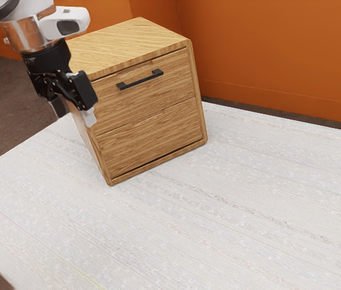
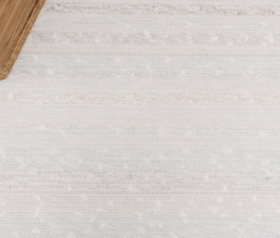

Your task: Pull the drawer handle with one arm to open the drawer

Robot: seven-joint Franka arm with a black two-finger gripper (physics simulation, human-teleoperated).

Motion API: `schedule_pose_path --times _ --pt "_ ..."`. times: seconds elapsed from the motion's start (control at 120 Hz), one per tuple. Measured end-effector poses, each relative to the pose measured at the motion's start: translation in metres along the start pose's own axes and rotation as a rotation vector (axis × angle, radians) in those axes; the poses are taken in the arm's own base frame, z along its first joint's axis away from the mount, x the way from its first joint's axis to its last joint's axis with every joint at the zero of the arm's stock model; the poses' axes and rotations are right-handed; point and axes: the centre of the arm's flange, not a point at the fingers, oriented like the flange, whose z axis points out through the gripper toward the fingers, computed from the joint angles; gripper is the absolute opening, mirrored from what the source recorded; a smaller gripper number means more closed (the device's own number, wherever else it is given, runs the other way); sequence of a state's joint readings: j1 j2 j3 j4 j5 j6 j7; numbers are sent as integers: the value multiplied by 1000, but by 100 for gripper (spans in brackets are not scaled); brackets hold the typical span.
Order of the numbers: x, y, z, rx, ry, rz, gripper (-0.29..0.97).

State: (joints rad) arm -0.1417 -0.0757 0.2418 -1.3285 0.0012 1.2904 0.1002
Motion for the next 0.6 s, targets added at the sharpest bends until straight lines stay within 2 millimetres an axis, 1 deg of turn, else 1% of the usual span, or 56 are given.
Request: schedule_pose_path --times 0.1,0.217,0.267,0.3,0.325,0.383,0.425,0.475,0.533,0.575,0.6 --pt "3 -10 -2 5 33 -9 68" --pt "12 -16 6 25 32 -18 68" --pt "11 -15 2 50 37 -11 68" --pt "14 -12 -8 104 66 8 68" --pt "26 -8 -10 145 85 32 68" --pt "77 6 -11 187 153 105 68" --pt "102 16 -6 207 183 151 68" --pt "116 19 -3 247 197 182 68" --pt "125 15 3 292 188 198 68" --pt "137 11 6 318 181 200 68" --pt "143 12 9 342 175 203 68"
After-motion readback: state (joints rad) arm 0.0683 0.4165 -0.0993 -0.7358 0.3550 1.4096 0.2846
